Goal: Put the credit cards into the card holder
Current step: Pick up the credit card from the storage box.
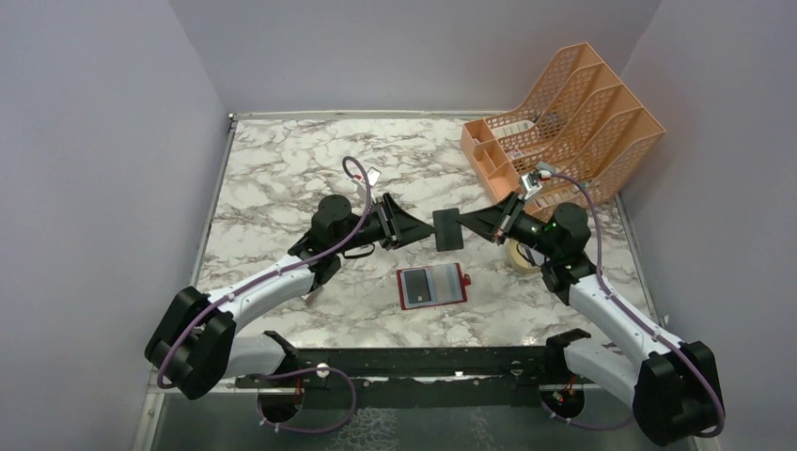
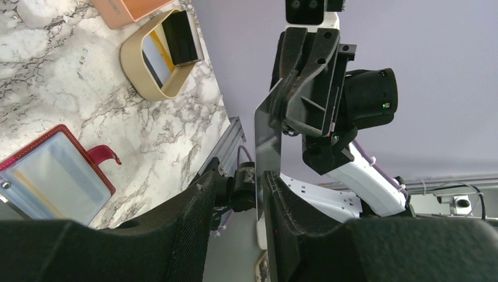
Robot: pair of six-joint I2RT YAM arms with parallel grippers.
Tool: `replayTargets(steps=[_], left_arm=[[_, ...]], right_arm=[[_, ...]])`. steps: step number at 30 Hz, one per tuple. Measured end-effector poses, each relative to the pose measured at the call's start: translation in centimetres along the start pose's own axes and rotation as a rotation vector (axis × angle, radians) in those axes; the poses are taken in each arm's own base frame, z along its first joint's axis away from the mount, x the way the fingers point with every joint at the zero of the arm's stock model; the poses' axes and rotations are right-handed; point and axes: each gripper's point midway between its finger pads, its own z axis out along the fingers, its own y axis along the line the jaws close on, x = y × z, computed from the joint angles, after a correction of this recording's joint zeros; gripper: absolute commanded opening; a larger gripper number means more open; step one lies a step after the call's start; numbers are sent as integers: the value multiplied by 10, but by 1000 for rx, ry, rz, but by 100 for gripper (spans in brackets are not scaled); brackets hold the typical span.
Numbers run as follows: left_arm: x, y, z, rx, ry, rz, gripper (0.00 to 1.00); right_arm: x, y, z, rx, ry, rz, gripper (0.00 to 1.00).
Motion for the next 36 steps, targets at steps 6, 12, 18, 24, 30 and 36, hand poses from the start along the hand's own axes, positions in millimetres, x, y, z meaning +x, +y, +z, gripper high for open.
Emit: replayTargets(steps=[6,12,18,24,30,36], left_arm=[[1,5,4,-2,11,-24,22],[-1,0,5,21,6,-18,11],[-1,-3,5,31,3,-19,0],[-2,-4,5,35,2,-15,0],[3,7,3,18,7,-12,0],[16,33,-2,-41,29,-12,0]], right_arm=[[3,0,4,-21,10,15,1],[7,-3,7,-17,24,20,1],[9,-6,10,-12,30,21,1],[10,-13,11,11,29,-1,21],[17,-30,7,95,55,-63,48],[11,-47,1,215,40,-183,56]])
